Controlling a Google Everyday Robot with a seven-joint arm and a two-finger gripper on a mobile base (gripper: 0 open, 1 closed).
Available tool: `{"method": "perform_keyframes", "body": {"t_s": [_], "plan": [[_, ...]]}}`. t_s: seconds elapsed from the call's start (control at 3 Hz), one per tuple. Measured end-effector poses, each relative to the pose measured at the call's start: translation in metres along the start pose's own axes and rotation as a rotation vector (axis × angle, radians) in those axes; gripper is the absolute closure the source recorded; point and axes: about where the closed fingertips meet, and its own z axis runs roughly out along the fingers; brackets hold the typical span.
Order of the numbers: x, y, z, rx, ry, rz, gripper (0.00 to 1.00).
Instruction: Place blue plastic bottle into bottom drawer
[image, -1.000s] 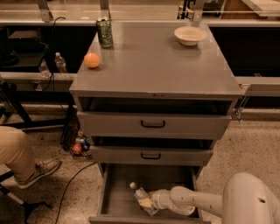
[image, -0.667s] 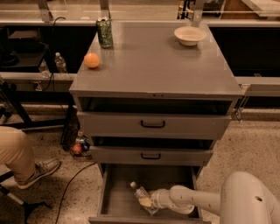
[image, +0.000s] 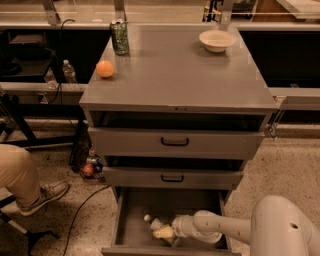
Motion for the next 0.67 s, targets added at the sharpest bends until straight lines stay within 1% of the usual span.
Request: {"method": "perform_keyframes", "body": {"t_s": [0.33,0.67], "plan": [[-0.01,-0.003,-0.015,0.004,-0.025,-0.007,0.0],[-0.02,-0.014,-0.051,0.024,-0.074,0.003,0.0]]}}
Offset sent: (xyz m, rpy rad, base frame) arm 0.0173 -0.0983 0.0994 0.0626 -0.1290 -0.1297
